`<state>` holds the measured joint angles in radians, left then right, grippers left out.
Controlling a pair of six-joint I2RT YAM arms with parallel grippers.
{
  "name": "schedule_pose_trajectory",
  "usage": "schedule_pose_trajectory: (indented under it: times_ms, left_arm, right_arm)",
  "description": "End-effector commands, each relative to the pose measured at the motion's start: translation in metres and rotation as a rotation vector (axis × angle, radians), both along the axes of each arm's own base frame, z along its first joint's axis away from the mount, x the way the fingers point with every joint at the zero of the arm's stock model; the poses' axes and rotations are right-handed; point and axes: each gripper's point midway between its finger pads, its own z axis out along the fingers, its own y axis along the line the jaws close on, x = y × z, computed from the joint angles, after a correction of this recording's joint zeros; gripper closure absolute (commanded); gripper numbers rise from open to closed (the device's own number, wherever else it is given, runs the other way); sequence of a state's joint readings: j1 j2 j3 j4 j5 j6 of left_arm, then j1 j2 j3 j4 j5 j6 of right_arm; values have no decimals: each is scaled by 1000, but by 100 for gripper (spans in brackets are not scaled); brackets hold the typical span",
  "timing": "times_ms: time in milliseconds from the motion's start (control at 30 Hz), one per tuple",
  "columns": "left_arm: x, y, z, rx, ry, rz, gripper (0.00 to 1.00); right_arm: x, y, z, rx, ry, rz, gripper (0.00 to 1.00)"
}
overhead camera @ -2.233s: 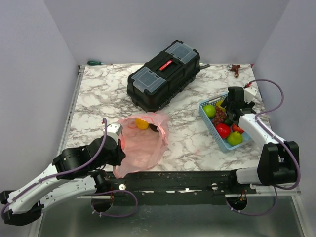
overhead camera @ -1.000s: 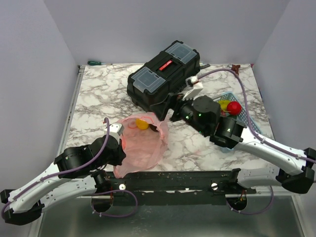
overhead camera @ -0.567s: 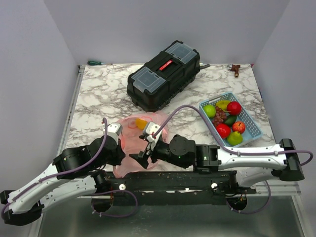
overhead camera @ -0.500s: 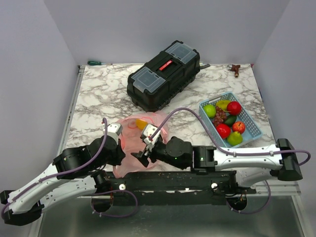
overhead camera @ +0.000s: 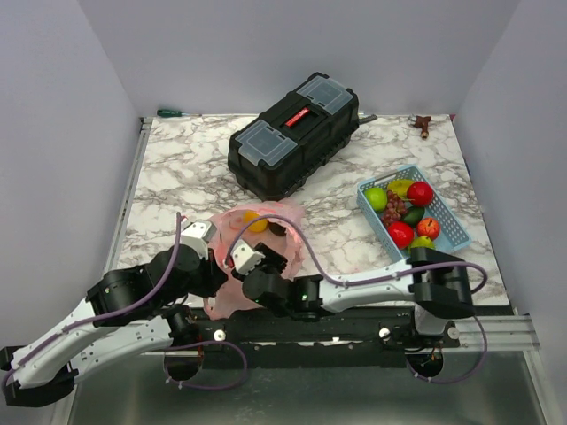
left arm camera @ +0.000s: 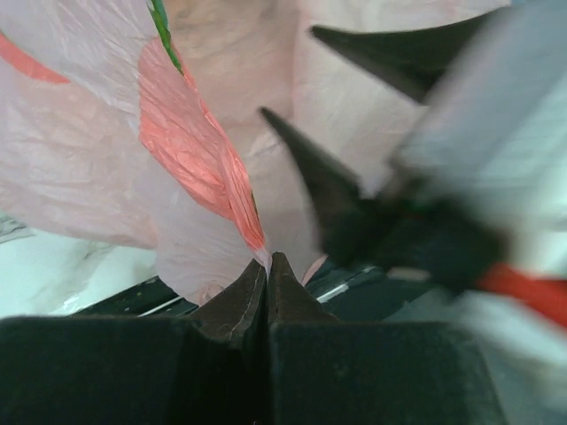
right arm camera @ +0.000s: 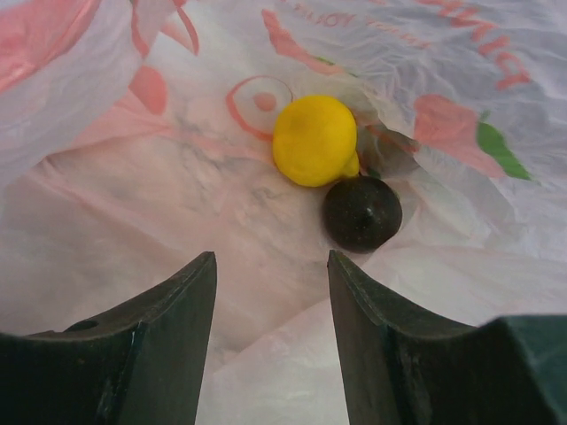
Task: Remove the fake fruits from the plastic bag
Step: Take out the fake fruit from the plastic bag.
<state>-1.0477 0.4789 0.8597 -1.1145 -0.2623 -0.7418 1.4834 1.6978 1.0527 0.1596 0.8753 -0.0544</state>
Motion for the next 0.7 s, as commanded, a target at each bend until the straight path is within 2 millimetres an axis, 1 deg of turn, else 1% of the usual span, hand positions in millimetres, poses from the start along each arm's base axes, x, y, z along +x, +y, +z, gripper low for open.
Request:
schedule_pose_trajectory:
  times_ms: [0,67,167,267,400,467,500,567,600,667]
  left_arm:
    - [-6,-27,26,-175,-21,-79,100]
    - [-8,-30,31,-205,-17,-84,100]
    - [-12,-37,37,-236,-6,-110,100]
    - [-15,-43,41,-251,11,-137,100]
    - [-19,-47,45,-253,31,-161,100]
    - [-19,-45,45,-242,33,-160,100]
    - [-19,-43,43,-235,31,-154,100]
    - [-17,-37,39,-208,27,-132,100]
    - [-14,-30,33,-171,21,-111,100]
    - [-13,-28,31,-151,20,-106,100]
  right_arm:
    - [26,2,-14,-75,-106,-158,45]
    - [36,3,-27,-71,-79,-173,46]
    - [54,-1,-43,-54,-44,-216,44]
    - [72,-10,-53,-56,-35,-269,36]
    - [90,-19,-68,-27,-6,-307,25]
    - [98,-23,-73,-25,-19,-322,19]
    - [102,-26,-72,-45,-48,-325,16]
    - [108,-31,-74,-70,-80,-330,13]
    - [122,-37,-82,-103,-106,-353,10]
    - [132,-44,-87,-117,-107,-381,9]
